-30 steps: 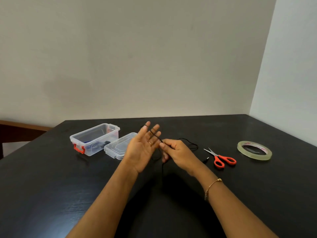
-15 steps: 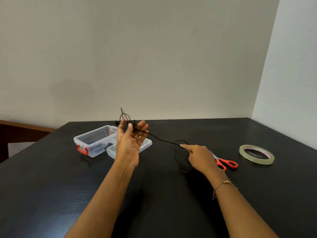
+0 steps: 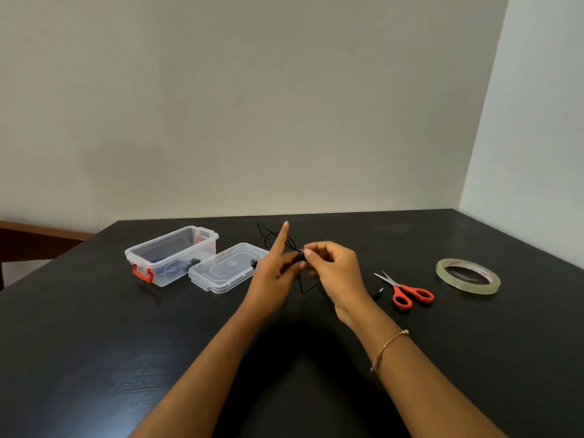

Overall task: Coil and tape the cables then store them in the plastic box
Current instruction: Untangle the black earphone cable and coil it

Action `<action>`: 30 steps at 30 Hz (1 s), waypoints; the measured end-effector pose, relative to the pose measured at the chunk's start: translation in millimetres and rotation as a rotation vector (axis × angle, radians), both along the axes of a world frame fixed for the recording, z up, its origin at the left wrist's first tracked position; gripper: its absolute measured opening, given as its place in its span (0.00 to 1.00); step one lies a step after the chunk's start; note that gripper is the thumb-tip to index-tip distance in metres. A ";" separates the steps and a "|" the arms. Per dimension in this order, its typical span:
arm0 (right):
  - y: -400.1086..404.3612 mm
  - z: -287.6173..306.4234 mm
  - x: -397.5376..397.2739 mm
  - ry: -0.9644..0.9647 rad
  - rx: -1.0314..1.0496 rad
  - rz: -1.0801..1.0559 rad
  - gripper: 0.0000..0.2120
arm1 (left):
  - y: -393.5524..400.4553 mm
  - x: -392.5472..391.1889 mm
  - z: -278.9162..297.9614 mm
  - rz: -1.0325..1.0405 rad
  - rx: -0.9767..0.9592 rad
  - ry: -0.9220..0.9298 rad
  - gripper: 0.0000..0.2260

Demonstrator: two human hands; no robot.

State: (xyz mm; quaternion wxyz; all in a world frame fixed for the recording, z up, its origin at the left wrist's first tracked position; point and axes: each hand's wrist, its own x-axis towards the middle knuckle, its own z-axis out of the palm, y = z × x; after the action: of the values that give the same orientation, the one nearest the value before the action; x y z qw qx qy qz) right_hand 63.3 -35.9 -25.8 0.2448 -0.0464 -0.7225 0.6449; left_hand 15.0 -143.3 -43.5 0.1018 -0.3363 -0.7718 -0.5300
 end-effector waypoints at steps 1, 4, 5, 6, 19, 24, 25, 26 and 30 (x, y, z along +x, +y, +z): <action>3.3 0.1 0.4 -0.011 -0.042 0.007 0.05 | 1.2 0.3 -1.5 0.002 -0.020 0.010 0.32; 7.8 1.7 -0.4 -0.023 -0.087 0.026 0.06 | 5.6 4.6 -1.5 0.008 0.039 -0.047 0.29; 8.1 2.1 -0.7 -0.024 -0.093 0.036 0.07 | 6.2 5.0 -1.9 -0.002 0.117 -0.106 0.28; 7.8 2.6 -0.8 -0.025 -0.095 0.043 0.08 | 6.6 4.8 -1.8 -0.015 0.211 -0.167 0.26; 9.9 7.5 1.0 0.109 -0.259 0.137 0.11 | 4.1 6.5 8.4 0.064 0.390 -0.633 0.12; 7.3 9.1 0.9 0.192 -0.149 0.012 0.10 | 3.4 14.6 14.3 -0.065 0.256 -0.610 0.08; 7.3 9.2 0.8 0.207 -0.146 -0.014 0.10 | 3.1 15.7 15.0 -0.084 0.245 -0.607 0.10; 7.7 9.5 0.7 0.219 -0.148 -0.035 0.09 | 2.8 16.8 15.8 -0.102 0.241 -0.602 0.11; 12.6 11.5 1.1 0.248 -0.171 -0.077 0.10 | 3.9 21.0 18.7 -0.174 0.240 -0.516 0.08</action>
State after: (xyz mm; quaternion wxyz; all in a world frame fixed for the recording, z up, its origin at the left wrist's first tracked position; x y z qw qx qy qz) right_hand 64.4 -23.2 -14.3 0.3517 -0.0146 -0.6267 0.6952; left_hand 36.0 -139.4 -24.8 -0.1044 -0.2408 -0.6722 -0.6923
